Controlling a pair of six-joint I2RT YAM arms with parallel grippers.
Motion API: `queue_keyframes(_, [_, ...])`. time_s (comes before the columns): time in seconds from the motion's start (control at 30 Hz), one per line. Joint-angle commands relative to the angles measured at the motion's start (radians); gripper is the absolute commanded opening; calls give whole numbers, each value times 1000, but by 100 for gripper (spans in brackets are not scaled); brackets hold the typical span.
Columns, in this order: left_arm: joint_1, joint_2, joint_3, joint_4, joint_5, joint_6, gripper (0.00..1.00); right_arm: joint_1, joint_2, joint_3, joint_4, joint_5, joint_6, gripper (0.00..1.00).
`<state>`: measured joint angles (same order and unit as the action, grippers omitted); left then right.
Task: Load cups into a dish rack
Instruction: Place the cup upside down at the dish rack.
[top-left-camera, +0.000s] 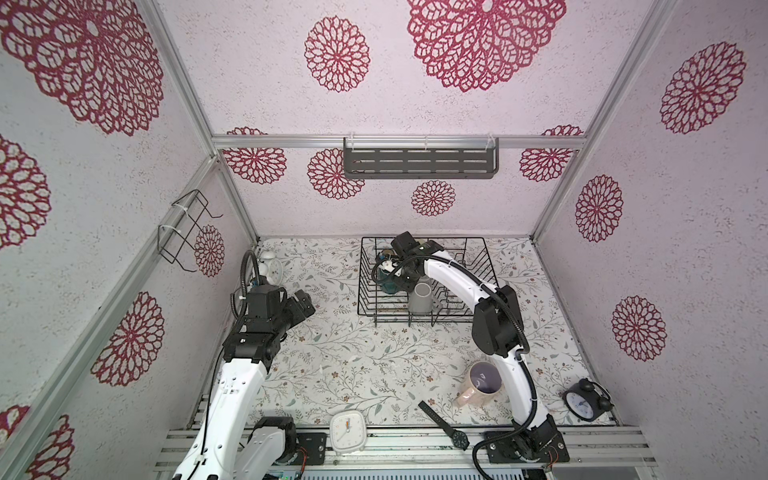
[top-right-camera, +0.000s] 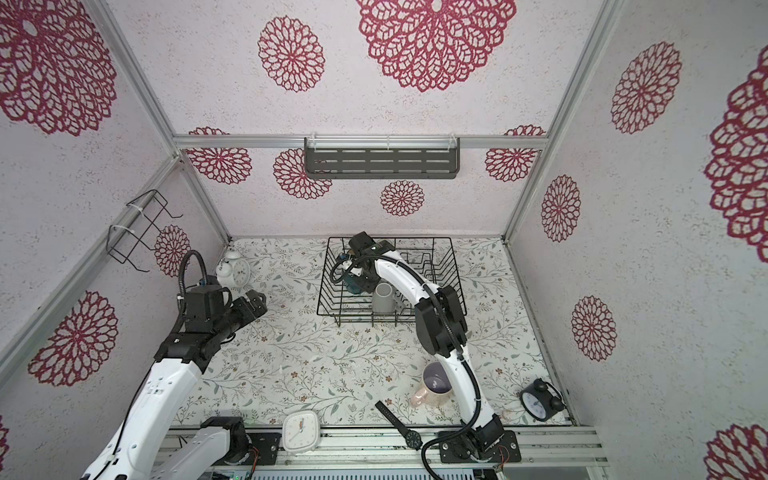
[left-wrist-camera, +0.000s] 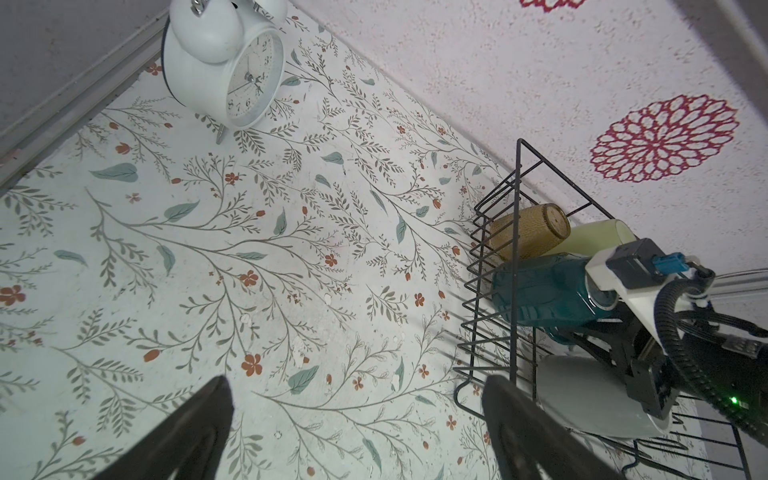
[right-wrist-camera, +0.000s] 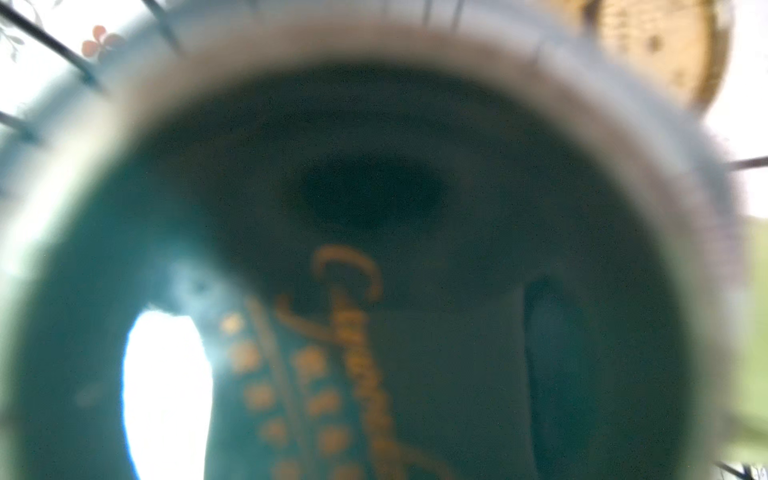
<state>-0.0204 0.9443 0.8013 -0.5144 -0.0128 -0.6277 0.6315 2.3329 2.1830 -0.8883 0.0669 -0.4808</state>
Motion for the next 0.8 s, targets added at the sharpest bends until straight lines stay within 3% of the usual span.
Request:
queue_keyframes(0.0, [9, 14, 23, -7, 6, 12, 97, -4, -32, 58, 29, -23, -15, 8])
queue_keyframes(0.07, [10, 21, 26, -4, 14, 10, 97, -6, -32, 57, 37, -20, -13, 19])
queue_keyframes(0.27, [10, 30, 36, -4, 23, 8, 97, -10, -37, 59, 56, -19, -8, 30])
queue_keyframes(0.63, [10, 23, 24, 6, 39, 5, 97, -13, -92, 59, 38, -8, 4, 32])
queue_keyframes(0.77, [10, 9, 33, 7, 67, 9, 97, -12, -158, 52, 4, -55, 54, 36])
